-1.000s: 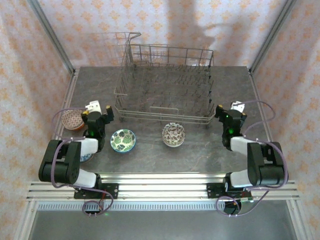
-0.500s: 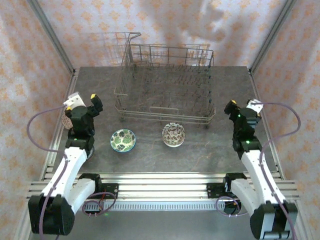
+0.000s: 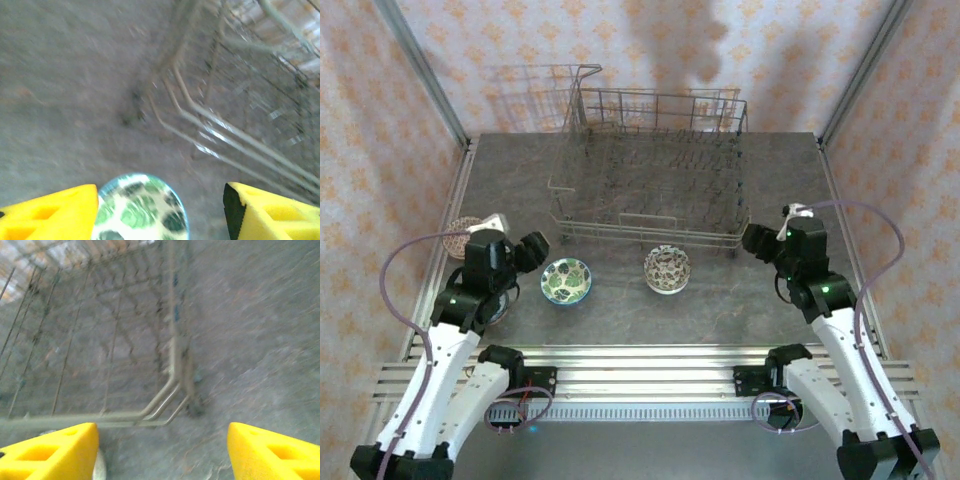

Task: Load the bowls into the dish rack

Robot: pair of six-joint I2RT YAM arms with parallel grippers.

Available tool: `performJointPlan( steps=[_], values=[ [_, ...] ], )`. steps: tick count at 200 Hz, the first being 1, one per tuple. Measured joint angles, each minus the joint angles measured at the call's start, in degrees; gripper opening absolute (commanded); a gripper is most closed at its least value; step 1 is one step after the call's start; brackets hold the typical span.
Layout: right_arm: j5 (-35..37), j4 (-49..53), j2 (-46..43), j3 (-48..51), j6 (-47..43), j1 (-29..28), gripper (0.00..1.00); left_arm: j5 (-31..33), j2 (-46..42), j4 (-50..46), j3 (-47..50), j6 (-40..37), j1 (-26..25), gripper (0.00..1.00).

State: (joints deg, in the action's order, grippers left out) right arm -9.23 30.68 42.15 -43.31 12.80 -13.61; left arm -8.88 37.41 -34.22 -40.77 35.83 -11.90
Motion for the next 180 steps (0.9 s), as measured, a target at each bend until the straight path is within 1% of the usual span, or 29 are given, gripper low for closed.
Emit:
performJointPlan(
  steps=[27,46,71,91,107,124,180],
  values=[
    [0.52,0.81,-0.22,0.79,2.29,-8.13,0.60,-1.03,0.22,-0.68,0.11,4.33,-7.65,0.67],
    [1.81,0.42,-0.39,3.06,4.24,-12.76,0.58,-1.14,2.56,0.28,0.13,6.40,-13.29,0.67],
    [4.26,0.17,0.92,5.66,6.10,-18.36,0.56,-0.85,8.87,3.21,-0.02,7.45,-20.76,0.67],
    [5.73,-0.74,3.37,6.34,6.67,-21.49,0.55,-0.76,15.67,4.76,-1.31,7.13,-25.00,0.67],
    [6.38,-2.45,5.75,6.47,6.69,-23.12,0.54,-0.81,20.15,5.79,-3.28,6.12,-27.12,0.67],
    [6.49,-4.63,9.03,6.47,6.16,-24.41,0.53,-1.20,23.82,7.19,-5.25,5.14,-28.24,0.67],
    [5.77,-10.27,19.45,6.47,2.36,-27.19,0.49,-2.93,30.77,10.10,-8.22,2.64,-28.63,0.67]
  ],
)
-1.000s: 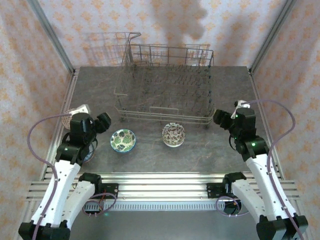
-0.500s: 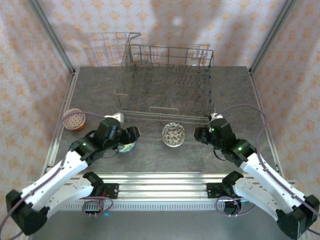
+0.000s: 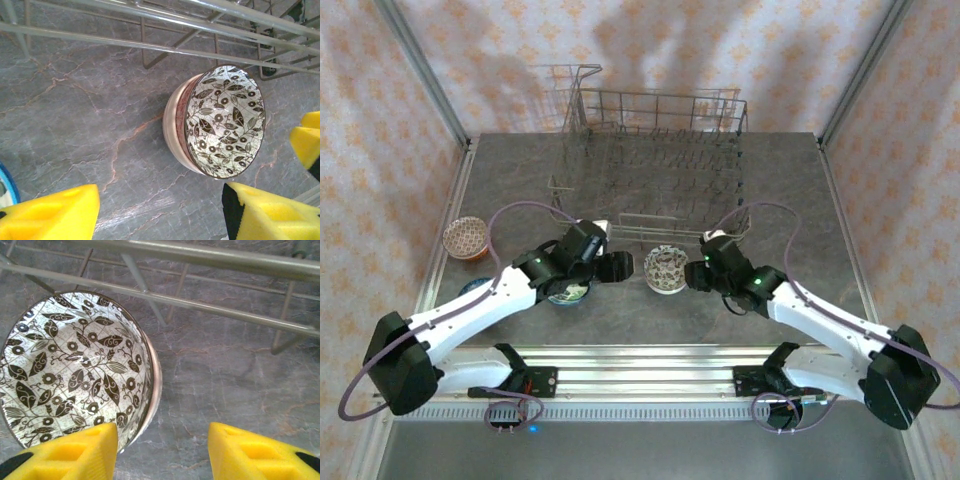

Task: Load the bowls into the dish rack

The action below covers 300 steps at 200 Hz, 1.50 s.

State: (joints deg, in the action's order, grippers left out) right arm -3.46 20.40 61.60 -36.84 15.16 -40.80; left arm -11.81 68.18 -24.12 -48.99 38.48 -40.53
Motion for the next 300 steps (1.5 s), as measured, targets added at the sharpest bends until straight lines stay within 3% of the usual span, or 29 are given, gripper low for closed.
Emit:
performJointPlan(
  steps=[81,190,248,264,300],
  values=[
    [-1.90,-5.75,9.29,-0.02,-3.26,-0.07,0.44,-2.84,6.73,1.22,-3.78,-2.60,0.00,0.68],
    [-5.29,-5.75,11.21,-1.40,-3.39,-0.31,0.32,-2.97,8.46,0.28,-4.63,-2.99,0.00,0.69],
    [-6.97,-4.74,11.21,-1.81,-2.49,-0.70,0.32,-2.95,8.46,-1.07,-4.63,-2.99,0.00,0.70],
    [-7.02,-4.02,10.45,-1.81,-1.66,-0.87,0.36,-2.97,8.46,-1.46,-4.63,-2.99,0.02,0.71],
    [-2.64,-1.79,5.05,-1.79,-0.09,-1.18,0.39,-2.97,8.46,-2.23,-4.66,-2.99,0.00,0.71]
  ],
)
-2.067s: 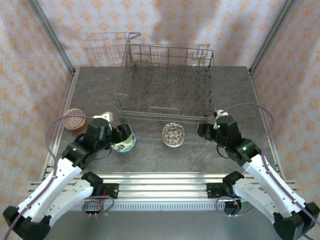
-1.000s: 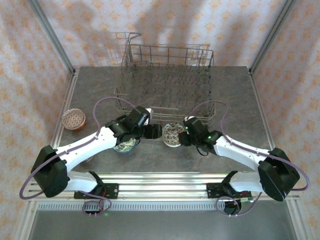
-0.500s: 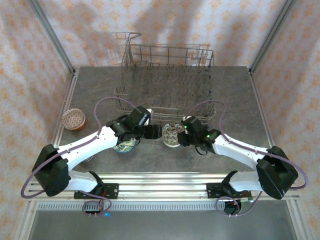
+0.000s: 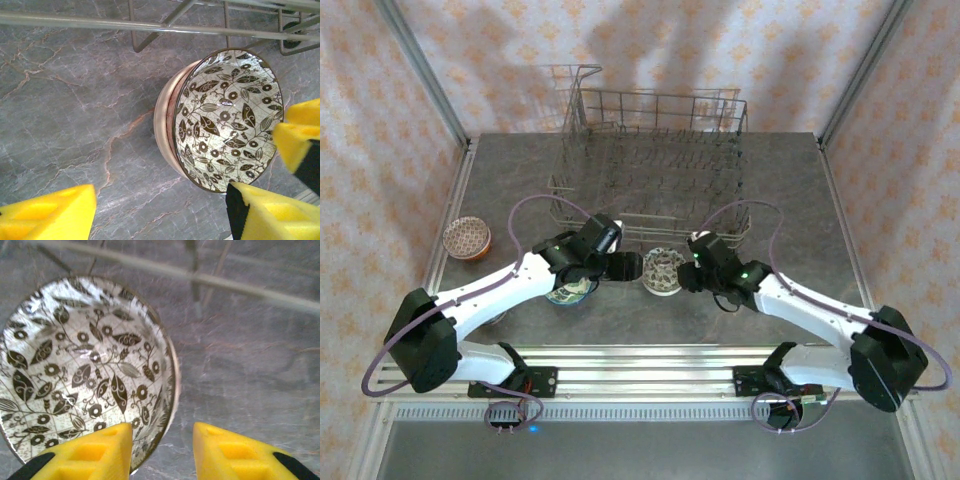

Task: Load the bowls into the dish rack

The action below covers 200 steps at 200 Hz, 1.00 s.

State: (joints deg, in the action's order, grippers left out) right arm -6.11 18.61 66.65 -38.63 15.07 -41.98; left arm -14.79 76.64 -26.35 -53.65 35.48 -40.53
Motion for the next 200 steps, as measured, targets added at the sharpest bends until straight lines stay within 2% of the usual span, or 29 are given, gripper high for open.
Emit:
performJointPlan(
  steps=[30,70,126,200],
  values=[
    [2.27,0.00,-0.79,-0.11,0.66,0.00,0.43,0.00,0.00,-0.02,0.02,0.00,0.02,0.71],
    [2.12,0.00,6.93,-2.82,0.28,0.00,0.44,0.17,-0.31,-0.20,0.02,0.02,0.00,0.72],
    [0.63,-1.29,10.12,-5.46,0.37,-0.07,0.33,0.79,-3.26,-1.97,0.13,-0.15,0.02,0.72],
    [-4.52,-1.46,11.30,-5.75,0.07,-3.02,0.25,1.95,-5.99,-4.42,1.75,-0.63,0.02,0.73]
  ],
)
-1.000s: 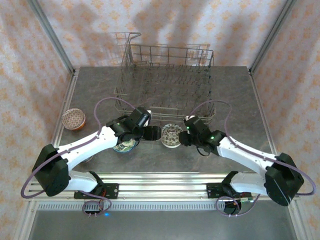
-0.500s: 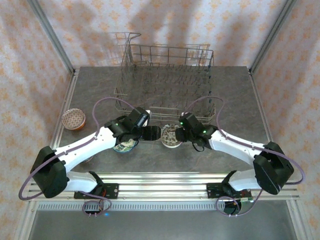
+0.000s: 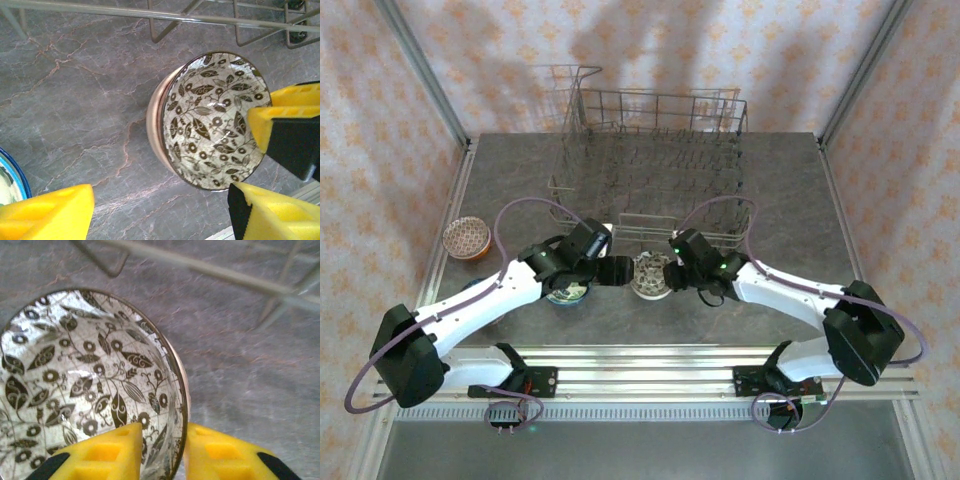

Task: Load the bowls into the dish rack

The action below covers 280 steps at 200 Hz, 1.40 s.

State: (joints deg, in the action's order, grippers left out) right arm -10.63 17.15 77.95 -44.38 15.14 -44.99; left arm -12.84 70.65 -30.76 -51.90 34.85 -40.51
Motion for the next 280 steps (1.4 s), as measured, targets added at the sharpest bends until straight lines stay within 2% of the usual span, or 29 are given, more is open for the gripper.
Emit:
performJointPlan(
  steps=[79,166,186,280],
  values=[
    [-3.98,-0.02,2.60,-2.40,-0.17,-1.75,0.24,-1.31,4.46,-0.83,1.40,0.02,0.00,0.70],
    [-4.63,0.26,4.15,-3.76,-0.17,-2.43,0.24,-1.57,8.20,-1.68,1.33,0.20,0.83,0.65],
    [-4.96,0.39,4.28,-4.02,-0.17,-2.49,0.24,-1.55,9.27,-2.62,0.57,0.17,1.05,0.62],
    [-5.92,0.50,4.96,-4.50,-0.17,-2.49,0.24,-1.81,14.62,-4.22,-3.56,-0.35,1.25,0.34]
  ],
)
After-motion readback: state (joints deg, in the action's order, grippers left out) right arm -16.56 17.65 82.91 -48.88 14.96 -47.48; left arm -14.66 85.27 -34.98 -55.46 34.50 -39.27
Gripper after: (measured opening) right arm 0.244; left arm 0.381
